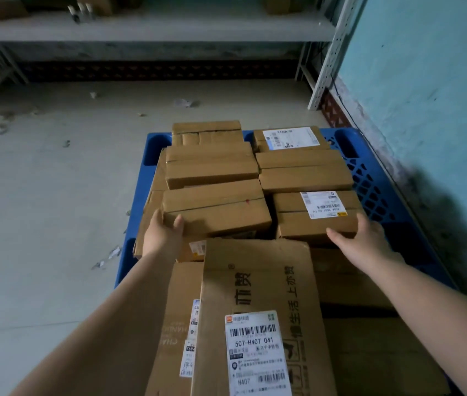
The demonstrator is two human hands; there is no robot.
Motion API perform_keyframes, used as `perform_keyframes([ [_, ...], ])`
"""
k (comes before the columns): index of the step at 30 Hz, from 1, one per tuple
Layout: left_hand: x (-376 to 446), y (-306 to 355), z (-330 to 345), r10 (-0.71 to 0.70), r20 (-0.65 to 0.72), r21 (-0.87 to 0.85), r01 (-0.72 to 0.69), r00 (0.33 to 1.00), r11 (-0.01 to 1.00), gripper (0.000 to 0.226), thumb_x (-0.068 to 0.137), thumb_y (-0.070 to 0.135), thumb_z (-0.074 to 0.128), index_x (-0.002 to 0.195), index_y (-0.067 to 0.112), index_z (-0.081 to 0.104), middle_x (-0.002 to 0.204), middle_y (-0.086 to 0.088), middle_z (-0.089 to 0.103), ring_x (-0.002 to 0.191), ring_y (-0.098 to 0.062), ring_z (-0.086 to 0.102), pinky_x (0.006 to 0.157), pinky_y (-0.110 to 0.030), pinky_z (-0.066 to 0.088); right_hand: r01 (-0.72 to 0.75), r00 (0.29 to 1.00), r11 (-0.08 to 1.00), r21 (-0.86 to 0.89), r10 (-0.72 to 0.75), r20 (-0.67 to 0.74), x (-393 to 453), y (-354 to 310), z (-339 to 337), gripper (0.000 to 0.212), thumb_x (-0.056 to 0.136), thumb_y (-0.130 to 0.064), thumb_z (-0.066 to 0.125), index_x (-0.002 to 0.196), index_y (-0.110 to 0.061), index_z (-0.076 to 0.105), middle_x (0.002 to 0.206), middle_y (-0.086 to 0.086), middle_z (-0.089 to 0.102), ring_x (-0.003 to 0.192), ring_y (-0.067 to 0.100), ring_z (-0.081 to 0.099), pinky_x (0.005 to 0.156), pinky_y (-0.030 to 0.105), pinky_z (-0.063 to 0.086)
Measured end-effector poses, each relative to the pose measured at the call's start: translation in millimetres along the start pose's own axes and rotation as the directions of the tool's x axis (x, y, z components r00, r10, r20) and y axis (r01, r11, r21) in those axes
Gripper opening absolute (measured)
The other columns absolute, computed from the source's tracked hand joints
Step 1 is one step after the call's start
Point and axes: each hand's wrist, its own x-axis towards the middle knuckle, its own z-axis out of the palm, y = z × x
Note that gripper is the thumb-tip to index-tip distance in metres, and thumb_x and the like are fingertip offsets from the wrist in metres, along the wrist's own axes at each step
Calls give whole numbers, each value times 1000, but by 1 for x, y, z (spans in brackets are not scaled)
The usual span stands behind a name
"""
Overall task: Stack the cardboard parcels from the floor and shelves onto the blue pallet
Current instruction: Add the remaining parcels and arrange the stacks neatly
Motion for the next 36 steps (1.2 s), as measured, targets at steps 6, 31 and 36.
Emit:
perform_keyframes([
  [6,-1,3,2,115,56,80,-120,992,990,48,96,29,44,140,18,30,106,-3,47,90,-17,48,73,-30,41,12,995,1000,4,-12,-98,-7,1,8,71,90,-45,55,147,-19,22,154,8,20,131,30,39,90,36,39],
  [31,-304,143,-325,29,54,-206,-17,998,978,64,90,30,56,146,27,24,146,-10,37,132,-25,38,105,-34,31,261,765,773,578,-531,364,-283,-154,-265,96,75,-39,71,149,-25,11,155,2,24,140,23,28,111,47,28],
  [36,-383,141,-418,-23,-1,-296,22,1000,955,54,90,34,56,139,28,36,133,-9,49,107,-22,46,101,-43,34,284,736,698,658,-598,317,-372,-171,-312,100,69,-42,73,149,-28,14,154,-1,27,138,23,32,112,51,27],
])
